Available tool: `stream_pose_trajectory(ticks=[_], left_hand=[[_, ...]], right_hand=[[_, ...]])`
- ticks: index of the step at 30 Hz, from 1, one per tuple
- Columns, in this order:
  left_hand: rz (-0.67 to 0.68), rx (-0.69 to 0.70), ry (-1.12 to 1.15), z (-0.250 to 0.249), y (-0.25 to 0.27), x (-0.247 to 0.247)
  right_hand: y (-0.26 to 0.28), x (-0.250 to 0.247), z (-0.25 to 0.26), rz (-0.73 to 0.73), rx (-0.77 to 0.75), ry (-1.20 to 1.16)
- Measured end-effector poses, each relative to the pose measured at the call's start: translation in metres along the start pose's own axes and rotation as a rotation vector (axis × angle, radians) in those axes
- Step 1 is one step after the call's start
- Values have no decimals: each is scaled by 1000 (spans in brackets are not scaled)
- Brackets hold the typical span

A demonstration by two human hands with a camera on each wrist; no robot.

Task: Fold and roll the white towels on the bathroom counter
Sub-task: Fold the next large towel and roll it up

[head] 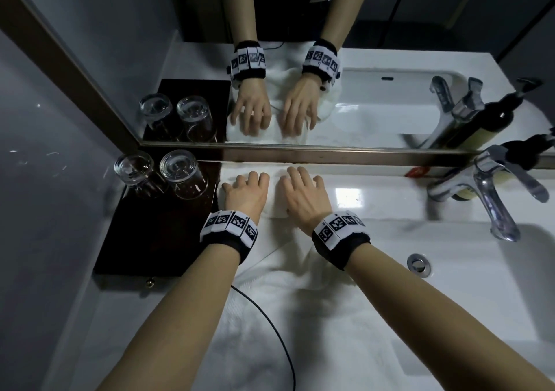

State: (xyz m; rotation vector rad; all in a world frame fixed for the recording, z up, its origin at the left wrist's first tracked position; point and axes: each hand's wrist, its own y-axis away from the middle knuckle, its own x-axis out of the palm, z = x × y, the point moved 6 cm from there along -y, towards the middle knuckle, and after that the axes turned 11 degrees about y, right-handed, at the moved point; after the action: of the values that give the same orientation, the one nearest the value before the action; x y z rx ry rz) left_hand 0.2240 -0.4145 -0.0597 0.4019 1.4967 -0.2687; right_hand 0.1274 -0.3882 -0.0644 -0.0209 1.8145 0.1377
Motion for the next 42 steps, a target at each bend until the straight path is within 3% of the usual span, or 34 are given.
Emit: stream_pose_trajectory(ticks=[3, 6, 11, 21, 27, 33, 35, 37, 40, 42], left_hand=[[-12, -18, 59, 2, -1, -2], [32, -10, 125, 3, -1, 7], [-87, 17, 225, 0, 15, -9], [96, 80, 185, 3, 40, 14], [182, 59, 370, 9, 39, 14], [20, 36, 702, 20, 48, -14], [74, 20, 787, 17, 57, -14], [214, -1, 819, 7, 70, -5], [457, 64, 624, -17, 97, 23], [499, 89, 562, -28, 111, 38]], right_hand=[[14, -5, 7, -84, -105, -56], [25, 8, 7, 4, -186, -55], [23, 14, 0, 76, -190, -98], [28, 13, 1, 159, -167, -17], [37, 0, 3, 150, -139, -75], [61, -20, -4, 50, -122, -295], [75, -15, -6, 113, -134, -326], [91, -3, -7, 219, -150, -296], [116, 16, -8, 281, -154, -227], [132, 27, -7, 274, -121, -243]])
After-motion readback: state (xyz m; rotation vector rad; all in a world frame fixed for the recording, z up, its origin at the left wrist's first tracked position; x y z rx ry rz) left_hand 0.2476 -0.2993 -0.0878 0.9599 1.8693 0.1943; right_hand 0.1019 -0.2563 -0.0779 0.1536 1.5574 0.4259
